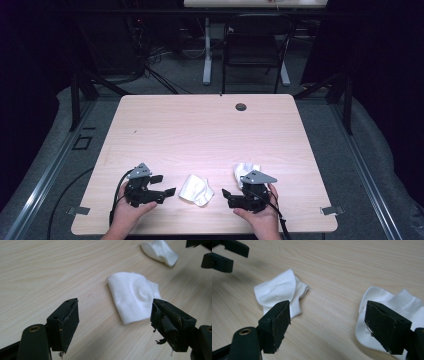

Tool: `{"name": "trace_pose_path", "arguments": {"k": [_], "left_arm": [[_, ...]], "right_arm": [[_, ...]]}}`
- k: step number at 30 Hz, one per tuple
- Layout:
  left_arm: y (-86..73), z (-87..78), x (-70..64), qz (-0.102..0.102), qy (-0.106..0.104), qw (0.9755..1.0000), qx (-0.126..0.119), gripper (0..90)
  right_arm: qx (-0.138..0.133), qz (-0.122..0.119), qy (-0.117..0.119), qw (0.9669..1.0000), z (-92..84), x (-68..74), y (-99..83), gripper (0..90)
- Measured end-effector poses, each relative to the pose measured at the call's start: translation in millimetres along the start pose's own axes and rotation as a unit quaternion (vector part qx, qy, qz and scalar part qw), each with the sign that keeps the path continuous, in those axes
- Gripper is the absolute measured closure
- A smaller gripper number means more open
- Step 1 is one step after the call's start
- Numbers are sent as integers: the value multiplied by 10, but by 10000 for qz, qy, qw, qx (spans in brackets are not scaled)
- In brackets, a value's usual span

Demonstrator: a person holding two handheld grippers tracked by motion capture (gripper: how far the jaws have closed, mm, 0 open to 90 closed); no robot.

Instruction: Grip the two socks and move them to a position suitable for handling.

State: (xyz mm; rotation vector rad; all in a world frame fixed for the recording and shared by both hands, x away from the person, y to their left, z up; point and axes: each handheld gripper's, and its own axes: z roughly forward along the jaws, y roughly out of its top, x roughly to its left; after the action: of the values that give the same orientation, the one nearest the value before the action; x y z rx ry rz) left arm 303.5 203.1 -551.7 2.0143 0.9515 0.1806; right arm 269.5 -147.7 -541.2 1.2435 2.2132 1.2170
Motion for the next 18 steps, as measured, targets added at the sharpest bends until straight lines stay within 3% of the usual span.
{"name": "trace_pose_path", "arguments": {"k": [1, 3, 5, 7, 10, 14, 18], "left_arm": [[-1, 17, -18, 229, 252, 9994, -7, 243], [-13, 33, -39, 393, 472, 9981, 60, 315], [-23, 44, -47, 443, 569, 9973, 124, 350], [-53, 77, -62, 539, 717, 9958, 201, 356], [-70, 118, -85, 693, 989, 9925, 184, 398], [-96, 142, -109, 723, 1177, 9904, 69, 436], [-106, 144, -102, 638, 1116, 9917, 9, 452]], "right_arm": [[123, -318, -160, 9993, 23, 38, 1, 207], [233, -569, -314, 9976, 54, 60, -8, 244], [316, -639, -377, 9967, 67, 64, -14, 266], [476, -767, -414, 9951, 115, 40, -49, 360], [393, -778, -415, 9953, 178, -25, -100, 455], [250, -609, -405, 9970, 199, -74, -134, 475], [326, -630, -550, 9960, 201, -66, -130, 481]]}}
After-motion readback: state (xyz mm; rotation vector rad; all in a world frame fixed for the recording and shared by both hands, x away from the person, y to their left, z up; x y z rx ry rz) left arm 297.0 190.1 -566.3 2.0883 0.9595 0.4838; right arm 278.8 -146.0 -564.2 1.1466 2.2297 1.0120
